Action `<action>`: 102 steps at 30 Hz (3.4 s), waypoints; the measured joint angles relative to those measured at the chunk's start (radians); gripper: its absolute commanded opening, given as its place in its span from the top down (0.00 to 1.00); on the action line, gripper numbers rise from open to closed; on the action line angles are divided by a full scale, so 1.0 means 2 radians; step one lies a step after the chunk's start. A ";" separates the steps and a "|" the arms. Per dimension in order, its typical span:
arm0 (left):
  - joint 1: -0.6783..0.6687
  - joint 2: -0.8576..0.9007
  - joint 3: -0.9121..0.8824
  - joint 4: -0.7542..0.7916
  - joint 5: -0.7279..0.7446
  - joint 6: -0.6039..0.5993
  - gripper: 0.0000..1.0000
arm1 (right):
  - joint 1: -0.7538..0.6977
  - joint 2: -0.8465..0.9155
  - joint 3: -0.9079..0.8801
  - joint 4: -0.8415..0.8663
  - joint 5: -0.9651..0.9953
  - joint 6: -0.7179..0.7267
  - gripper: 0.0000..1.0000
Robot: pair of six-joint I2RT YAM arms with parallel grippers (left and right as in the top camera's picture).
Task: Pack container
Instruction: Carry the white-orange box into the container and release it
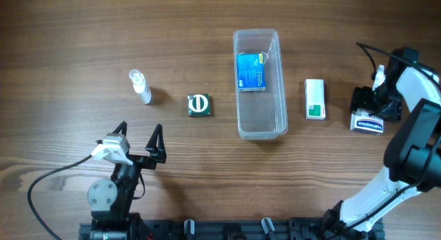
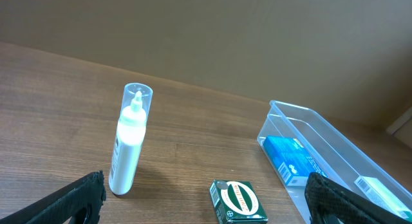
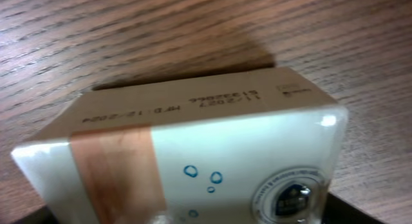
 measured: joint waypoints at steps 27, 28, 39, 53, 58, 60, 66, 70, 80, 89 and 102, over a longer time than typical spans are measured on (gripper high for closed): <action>0.000 0.000 0.000 0.000 0.000 0.000 0.00 | 0.200 -0.070 0.221 -0.138 -0.073 0.059 0.37; 0.000 0.000 0.000 0.000 0.000 0.000 0.00 | 0.217 -0.070 0.221 -0.131 -0.073 0.061 0.37; 0.000 0.000 0.000 0.000 0.000 0.000 0.00 | 0.380 -0.070 0.221 -0.065 -0.028 0.127 0.32; 0.000 0.000 0.000 0.000 0.000 0.000 0.00 | 0.403 0.014 0.221 -0.027 0.000 0.185 0.31; 0.000 0.000 0.000 0.000 0.000 0.000 0.00 | 0.403 0.030 0.221 -0.002 0.000 0.200 0.30; 0.000 0.000 0.000 0.000 0.000 0.000 0.00 | 0.403 0.037 0.221 0.000 0.000 0.203 0.30; 0.000 0.000 0.000 0.000 0.000 0.000 0.00 | 0.403 0.059 0.221 0.003 0.000 0.206 0.27; 0.000 0.000 0.000 0.000 0.000 0.000 0.00 | 0.403 0.070 0.221 0.006 0.000 0.208 0.27; 0.000 0.000 0.000 0.000 0.000 0.000 0.00 | 0.403 0.070 0.221 0.022 -0.005 0.210 0.23; 0.000 0.000 0.000 0.000 0.000 0.000 0.00 | 0.403 0.070 0.226 0.007 -0.005 0.204 0.12; 0.000 0.000 0.000 0.000 0.000 0.000 0.00 | 0.277 -0.132 0.267 -0.165 0.011 0.119 0.00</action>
